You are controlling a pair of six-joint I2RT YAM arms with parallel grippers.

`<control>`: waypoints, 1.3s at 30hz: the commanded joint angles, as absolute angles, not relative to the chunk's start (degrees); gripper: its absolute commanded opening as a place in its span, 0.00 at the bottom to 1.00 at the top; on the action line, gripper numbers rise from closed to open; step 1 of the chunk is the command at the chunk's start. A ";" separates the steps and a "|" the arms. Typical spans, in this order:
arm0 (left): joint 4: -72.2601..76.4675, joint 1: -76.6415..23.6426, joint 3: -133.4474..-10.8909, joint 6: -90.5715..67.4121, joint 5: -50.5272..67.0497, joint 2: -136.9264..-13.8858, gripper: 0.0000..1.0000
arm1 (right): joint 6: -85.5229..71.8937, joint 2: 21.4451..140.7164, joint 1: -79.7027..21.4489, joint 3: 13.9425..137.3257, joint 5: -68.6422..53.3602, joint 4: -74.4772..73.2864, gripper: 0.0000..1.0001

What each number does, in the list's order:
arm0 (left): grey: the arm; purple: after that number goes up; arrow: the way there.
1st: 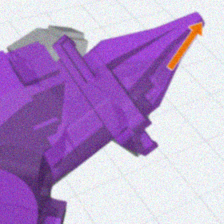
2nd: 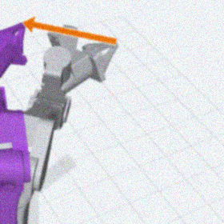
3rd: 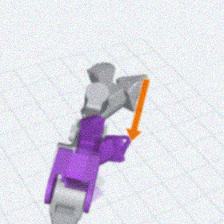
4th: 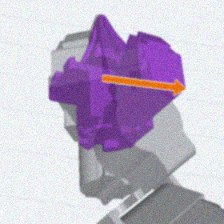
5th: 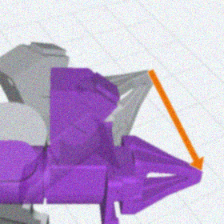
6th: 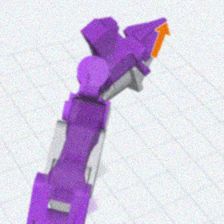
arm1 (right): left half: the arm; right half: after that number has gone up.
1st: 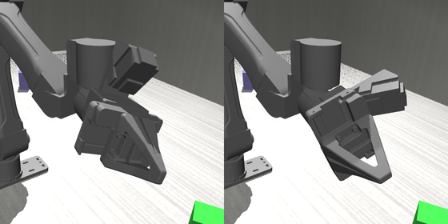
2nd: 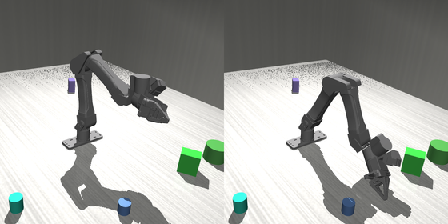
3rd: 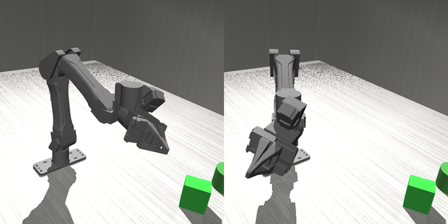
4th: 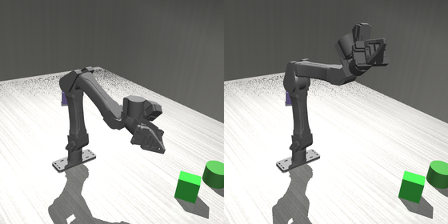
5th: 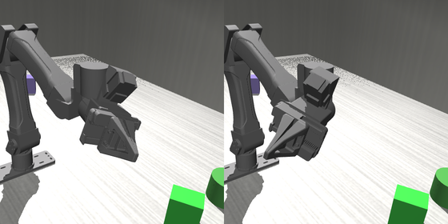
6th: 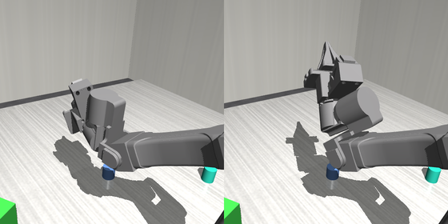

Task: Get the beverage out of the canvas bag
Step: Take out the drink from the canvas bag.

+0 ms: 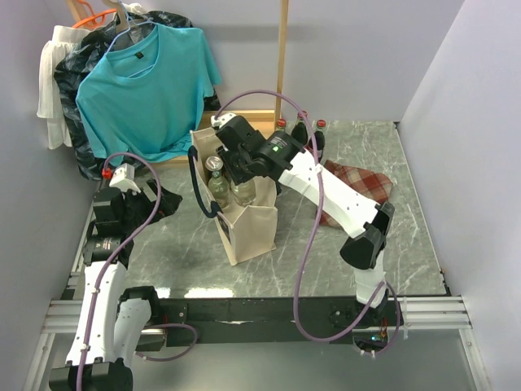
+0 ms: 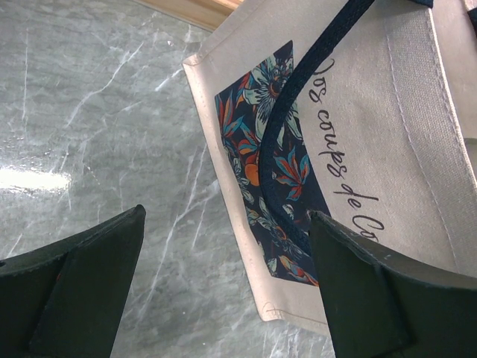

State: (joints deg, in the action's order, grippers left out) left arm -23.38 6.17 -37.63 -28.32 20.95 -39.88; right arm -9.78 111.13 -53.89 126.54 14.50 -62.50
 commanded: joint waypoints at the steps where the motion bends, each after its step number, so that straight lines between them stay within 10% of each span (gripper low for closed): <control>1: -21.53 5.98 -38.67 -28.74 21.80 -39.29 0.96 | -9.58 103.01 -54.40 129.03 17.67 -57.75 0.00; 39: -21.45 5.36 -38.58 -28.83 21.97 -36.39 0.96 | -11.51 100.98 -55.90 131.13 21.09 -58.89 0.00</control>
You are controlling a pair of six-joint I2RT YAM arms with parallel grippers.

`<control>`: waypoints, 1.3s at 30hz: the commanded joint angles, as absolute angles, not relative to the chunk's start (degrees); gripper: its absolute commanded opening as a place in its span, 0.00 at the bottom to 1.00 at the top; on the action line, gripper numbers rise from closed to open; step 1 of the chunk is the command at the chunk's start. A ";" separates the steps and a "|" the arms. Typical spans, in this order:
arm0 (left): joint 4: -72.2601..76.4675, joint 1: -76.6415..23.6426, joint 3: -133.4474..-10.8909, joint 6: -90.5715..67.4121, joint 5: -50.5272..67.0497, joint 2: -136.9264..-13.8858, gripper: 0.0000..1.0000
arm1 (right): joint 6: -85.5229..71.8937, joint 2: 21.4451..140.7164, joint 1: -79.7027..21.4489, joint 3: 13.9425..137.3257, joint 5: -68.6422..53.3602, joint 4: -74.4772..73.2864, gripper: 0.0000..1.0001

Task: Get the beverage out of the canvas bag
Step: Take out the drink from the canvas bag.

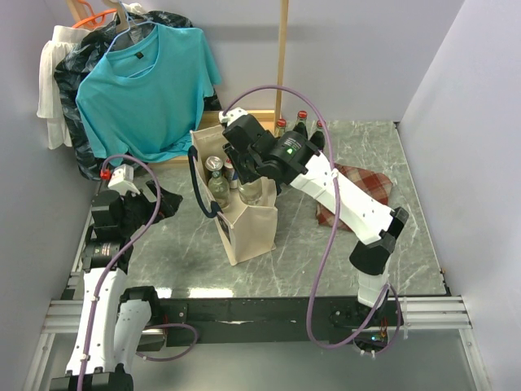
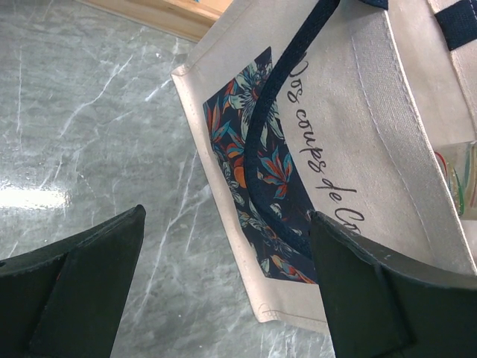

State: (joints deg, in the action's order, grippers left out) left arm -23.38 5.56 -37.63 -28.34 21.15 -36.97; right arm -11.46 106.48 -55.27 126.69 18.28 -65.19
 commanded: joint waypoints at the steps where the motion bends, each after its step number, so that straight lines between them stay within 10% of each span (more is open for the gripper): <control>1: -21.45 5.36 -38.58 -28.83 22.06 -36.39 0.96 | -11.34 101.07 -56.07 131.31 21.27 -59.06 0.00; 39: -21.53 5.19 -38.58 -28.83 21.97 -38.14 0.96 | -8.70 94.41 -56.16 132.37 29.35 -55.30 0.00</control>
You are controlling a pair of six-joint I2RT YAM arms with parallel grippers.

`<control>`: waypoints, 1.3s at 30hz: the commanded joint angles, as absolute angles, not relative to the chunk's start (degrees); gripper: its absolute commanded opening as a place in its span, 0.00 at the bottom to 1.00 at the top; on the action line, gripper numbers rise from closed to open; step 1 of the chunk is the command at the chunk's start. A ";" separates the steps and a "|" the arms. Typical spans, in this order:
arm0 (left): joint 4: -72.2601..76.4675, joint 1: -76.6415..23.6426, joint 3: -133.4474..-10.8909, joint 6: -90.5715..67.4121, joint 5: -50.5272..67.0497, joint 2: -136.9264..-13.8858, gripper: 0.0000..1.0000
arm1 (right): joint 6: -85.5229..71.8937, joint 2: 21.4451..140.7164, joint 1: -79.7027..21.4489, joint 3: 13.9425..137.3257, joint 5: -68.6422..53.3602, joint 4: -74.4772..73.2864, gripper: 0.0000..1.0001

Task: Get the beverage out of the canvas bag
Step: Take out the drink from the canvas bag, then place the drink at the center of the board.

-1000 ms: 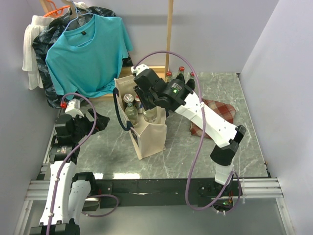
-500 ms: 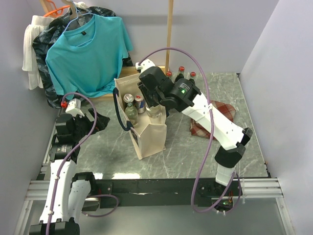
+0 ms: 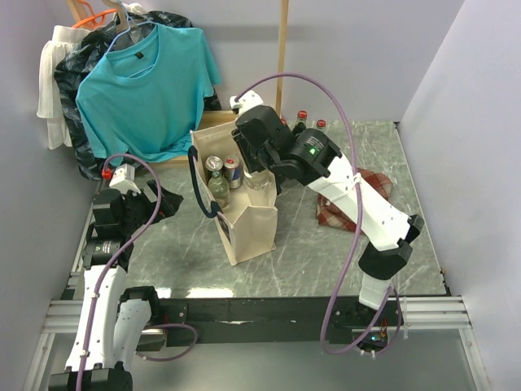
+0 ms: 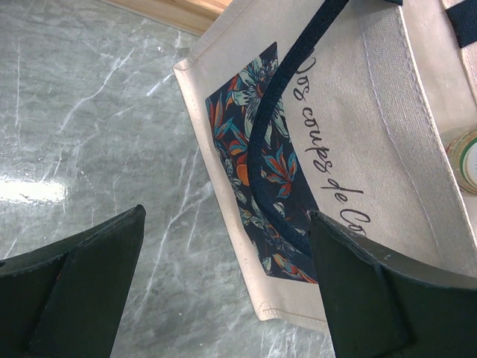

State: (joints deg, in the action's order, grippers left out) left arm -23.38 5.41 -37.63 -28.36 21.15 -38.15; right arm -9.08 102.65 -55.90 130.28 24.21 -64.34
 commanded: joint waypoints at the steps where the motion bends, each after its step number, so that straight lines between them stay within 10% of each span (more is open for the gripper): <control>1: -21.36 5.19 -38.58 -28.92 21.97 -38.06 0.96 | -8.70 93.70 -56.25 131.49 29.44 -54.50 0.00; 39: -21.36 5.19 -38.58 -28.92 21.97 -37.35 0.96 | -7.65 77.52 -55.11 116.37 41.84 -47.11 0.00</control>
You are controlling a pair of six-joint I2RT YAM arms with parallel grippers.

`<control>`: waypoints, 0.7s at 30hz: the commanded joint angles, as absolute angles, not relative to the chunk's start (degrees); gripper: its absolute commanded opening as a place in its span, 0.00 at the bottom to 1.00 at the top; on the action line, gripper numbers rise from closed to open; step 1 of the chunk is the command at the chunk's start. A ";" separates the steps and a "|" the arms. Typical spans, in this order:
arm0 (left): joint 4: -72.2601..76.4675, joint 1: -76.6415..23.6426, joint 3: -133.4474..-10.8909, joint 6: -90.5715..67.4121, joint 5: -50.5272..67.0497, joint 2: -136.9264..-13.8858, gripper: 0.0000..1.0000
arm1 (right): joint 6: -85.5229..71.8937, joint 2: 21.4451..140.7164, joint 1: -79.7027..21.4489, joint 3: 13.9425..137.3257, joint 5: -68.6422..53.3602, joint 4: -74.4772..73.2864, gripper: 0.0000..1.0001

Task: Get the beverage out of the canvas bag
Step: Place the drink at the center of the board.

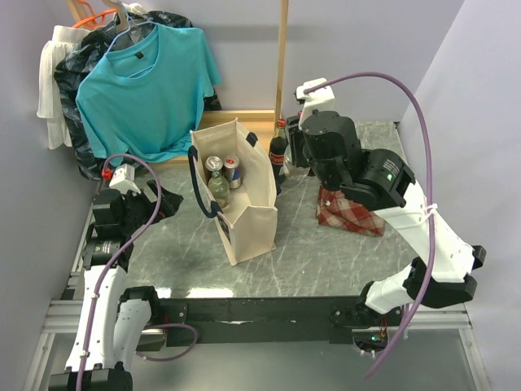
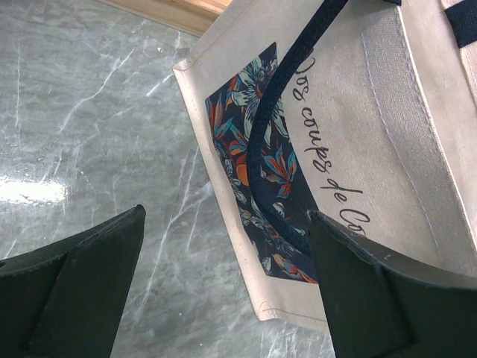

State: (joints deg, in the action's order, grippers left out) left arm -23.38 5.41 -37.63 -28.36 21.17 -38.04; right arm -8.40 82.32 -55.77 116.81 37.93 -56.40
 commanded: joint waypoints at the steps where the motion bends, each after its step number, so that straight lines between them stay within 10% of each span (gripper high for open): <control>1: -21.36 5.19 -38.58 -28.92 21.80 -37.35 0.96 | -7.56 77.35 -54.93 115.50 41.84 -47.02 0.00; 21: -21.71 5.19 -38.67 -29.00 20.83 -37.97 0.96 | -10.90 70.93 -41.49 98.27 31.82 -40.43 0.00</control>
